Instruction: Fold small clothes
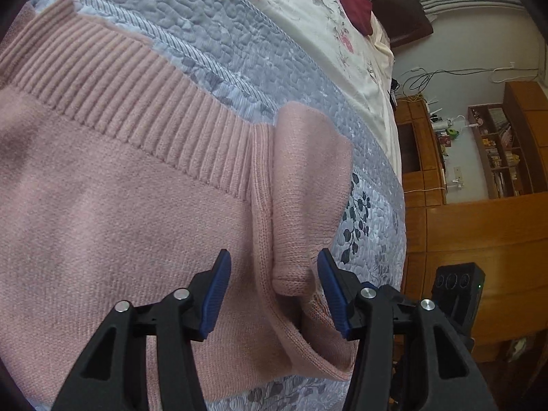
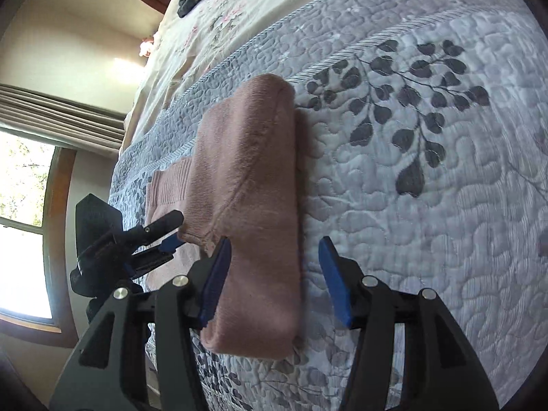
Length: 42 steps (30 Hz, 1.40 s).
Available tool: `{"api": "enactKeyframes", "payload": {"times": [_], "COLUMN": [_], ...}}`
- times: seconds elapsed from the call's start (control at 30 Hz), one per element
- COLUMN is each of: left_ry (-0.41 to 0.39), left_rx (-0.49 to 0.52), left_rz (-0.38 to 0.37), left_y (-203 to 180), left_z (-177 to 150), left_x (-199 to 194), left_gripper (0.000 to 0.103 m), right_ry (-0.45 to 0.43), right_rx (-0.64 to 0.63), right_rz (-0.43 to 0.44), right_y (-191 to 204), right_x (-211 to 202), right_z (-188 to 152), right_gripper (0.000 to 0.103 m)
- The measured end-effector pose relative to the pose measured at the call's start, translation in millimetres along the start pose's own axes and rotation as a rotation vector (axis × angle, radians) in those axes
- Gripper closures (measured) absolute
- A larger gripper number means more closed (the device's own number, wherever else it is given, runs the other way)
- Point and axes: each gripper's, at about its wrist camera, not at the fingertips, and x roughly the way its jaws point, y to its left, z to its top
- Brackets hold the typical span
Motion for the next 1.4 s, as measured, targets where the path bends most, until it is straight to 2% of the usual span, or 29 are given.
{"api": "enactKeyframes", "payload": {"times": [0.1,0.43,0.53,0.57,0.67,0.77,0.9,1.03,1.2,1.4], "left_ry": [0.012,0.011,0.002,-0.002,-0.019,-0.042,-0.071,-0.113,-0.165,-0.214], "left_rx": [-0.009,-0.009,-0.013,-0.014,-0.001,0.015,0.058,0.071,0.090,0.079], "left_rz": [0.030,0.028,0.031,0.024,0.008,-0.041,-0.046,-0.055,-0.039,0.026], "left_y": [-1,-15,-16,-16,-22,-28,-36,-33,-23,11], "left_z": [3,3,2,2,0,-1,-2,2,14,33], "left_x": [14,32,33,32,28,16,-6,-37,-84,-134], "left_gripper": [0.050,0.054,0.068,0.078,0.085,0.086,0.086,0.086,0.086,0.087], "right_ry": [-0.013,-0.015,-0.014,-0.015,-0.019,-0.022,-0.019,-0.021,-0.008,0.022], "right_rx": [0.016,0.019,0.022,0.024,0.036,0.039,0.013,0.001,-0.029,-0.063], "right_rz": [0.012,-0.007,-0.012,-0.014,-0.009,-0.008,-0.034,-0.017,-0.012,-0.003], "right_y": [-17,-41,-43,-44,-44,-44,-34,-20,-1,21], "right_x": [-4,-1,0,-1,-2,-5,-4,0,10,27], "right_z": [-10,-26,-28,-29,-30,-35,-38,-38,-38,-40], "right_gripper": [0.049,0.049,0.049,0.049,0.049,0.049,0.049,0.049,0.049,0.049]}}
